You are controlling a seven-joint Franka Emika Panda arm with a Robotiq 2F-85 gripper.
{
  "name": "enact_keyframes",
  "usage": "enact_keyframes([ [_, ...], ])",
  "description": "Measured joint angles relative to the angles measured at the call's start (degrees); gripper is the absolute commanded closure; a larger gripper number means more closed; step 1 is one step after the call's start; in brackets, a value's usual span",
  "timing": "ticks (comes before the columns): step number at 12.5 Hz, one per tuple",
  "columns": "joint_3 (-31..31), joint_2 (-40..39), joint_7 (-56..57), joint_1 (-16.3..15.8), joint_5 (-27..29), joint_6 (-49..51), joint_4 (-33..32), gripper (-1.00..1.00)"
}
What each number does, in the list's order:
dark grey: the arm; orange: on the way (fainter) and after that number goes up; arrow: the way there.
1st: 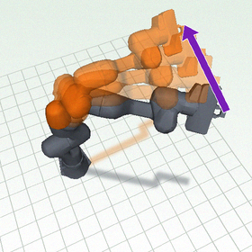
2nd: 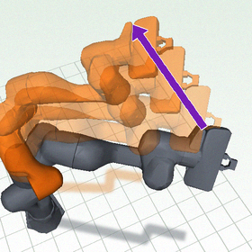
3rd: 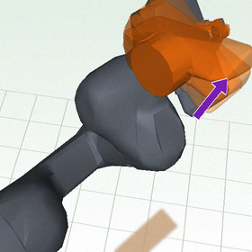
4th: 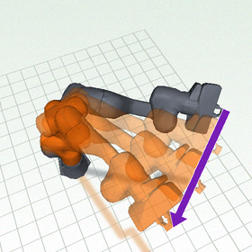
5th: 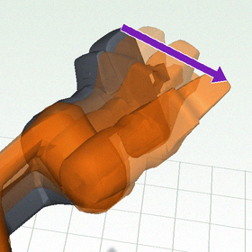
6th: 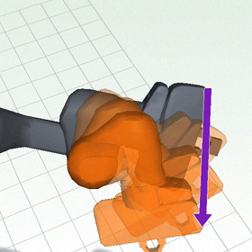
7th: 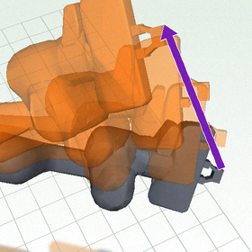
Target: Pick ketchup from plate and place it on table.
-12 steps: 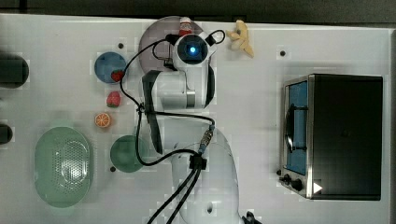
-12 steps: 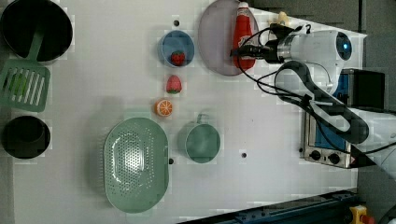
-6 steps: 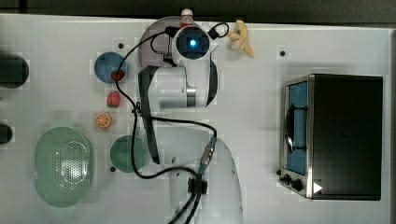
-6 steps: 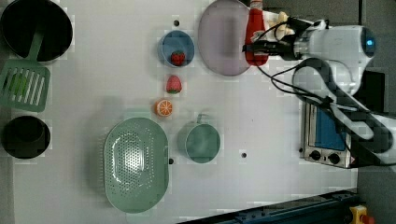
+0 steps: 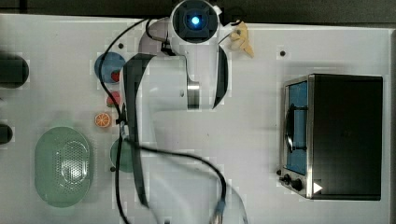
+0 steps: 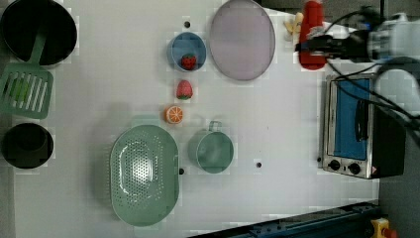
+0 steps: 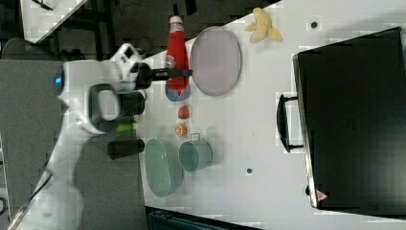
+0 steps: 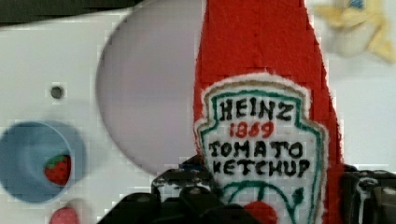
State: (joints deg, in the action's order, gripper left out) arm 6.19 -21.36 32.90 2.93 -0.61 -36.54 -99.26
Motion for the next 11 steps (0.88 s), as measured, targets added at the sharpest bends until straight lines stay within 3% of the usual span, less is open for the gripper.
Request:
enact_keyframes([
  [4,-1.0,10.0,-3.8,0.6,0.1,6.1,-3.5,-0.26],
  [8,-2.4,19.7,-4.4,1.8,0.1,7.1,-17.3,-0.27],
  [11,-3.2,21.7,-5.5,2.8,0.3,4.6,-26.4,-0.27],
])
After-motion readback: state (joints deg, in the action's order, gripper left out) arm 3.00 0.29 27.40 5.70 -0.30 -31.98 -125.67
